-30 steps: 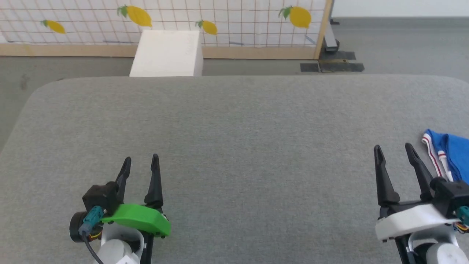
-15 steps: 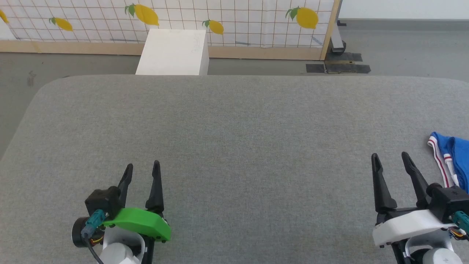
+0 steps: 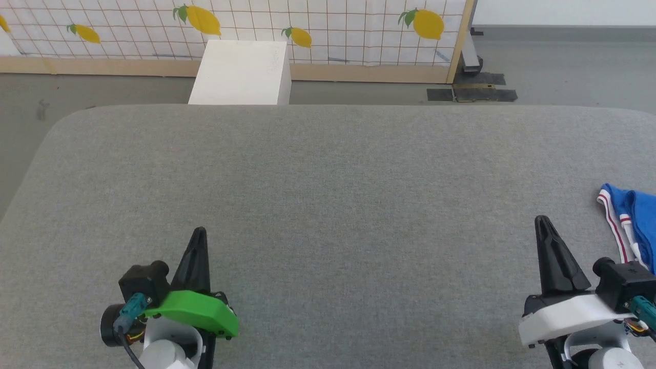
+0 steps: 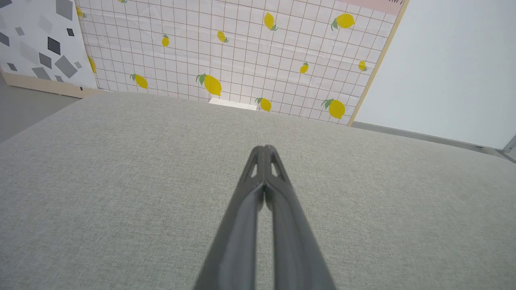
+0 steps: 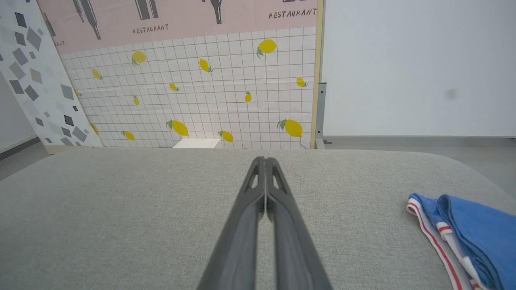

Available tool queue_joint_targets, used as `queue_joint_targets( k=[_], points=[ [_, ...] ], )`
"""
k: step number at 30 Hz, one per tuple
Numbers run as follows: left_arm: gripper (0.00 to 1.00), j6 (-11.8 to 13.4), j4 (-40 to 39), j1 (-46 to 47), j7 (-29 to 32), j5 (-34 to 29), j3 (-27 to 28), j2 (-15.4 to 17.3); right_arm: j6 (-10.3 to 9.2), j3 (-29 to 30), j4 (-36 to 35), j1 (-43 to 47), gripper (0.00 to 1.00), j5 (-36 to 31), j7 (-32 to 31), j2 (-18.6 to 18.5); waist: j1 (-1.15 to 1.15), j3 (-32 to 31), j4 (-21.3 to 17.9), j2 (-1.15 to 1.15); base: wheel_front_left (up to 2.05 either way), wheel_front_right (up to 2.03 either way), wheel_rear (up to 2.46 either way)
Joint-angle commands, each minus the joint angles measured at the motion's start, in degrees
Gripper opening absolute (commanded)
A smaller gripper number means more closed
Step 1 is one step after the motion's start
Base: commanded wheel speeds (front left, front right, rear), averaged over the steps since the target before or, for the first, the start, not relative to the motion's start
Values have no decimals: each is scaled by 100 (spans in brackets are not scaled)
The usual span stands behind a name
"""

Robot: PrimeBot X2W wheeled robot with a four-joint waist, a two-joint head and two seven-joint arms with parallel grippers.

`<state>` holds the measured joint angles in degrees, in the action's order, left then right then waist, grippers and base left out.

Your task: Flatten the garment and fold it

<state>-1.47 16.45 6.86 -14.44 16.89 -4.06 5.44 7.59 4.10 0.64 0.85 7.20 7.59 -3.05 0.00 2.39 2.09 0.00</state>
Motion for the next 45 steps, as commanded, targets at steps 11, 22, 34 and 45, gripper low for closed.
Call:
queue_joint_targets(
  k=[11, 22, 34, 45],
  points=[
    [0, 13, -144, -60, 127, -148, 31, -22, -1, -35, -6, -7, 0, -63, -67, 1, 0, -21, -19, 0, 0, 0, 0],
    [0, 28, -314, -131, 276, -323, 73, -49, -2, -77, -12, -16, 0, -138, -145, 3, 0, -46, -40, 0, 0, 0, 0],
    [0, 42, -469, -196, 412, -482, 112, -73, -3, -116, -18, -24, 0, -205, -216, 5, 0, -69, -60, 0, 0, 0, 0],
    [0, 55, -613, -256, 538, -630, 148, -96, -4, -152, -24, -32, 0, -268, -283, 6, 0, -89, -78, 0, 0, 0, 0]
  ],
)
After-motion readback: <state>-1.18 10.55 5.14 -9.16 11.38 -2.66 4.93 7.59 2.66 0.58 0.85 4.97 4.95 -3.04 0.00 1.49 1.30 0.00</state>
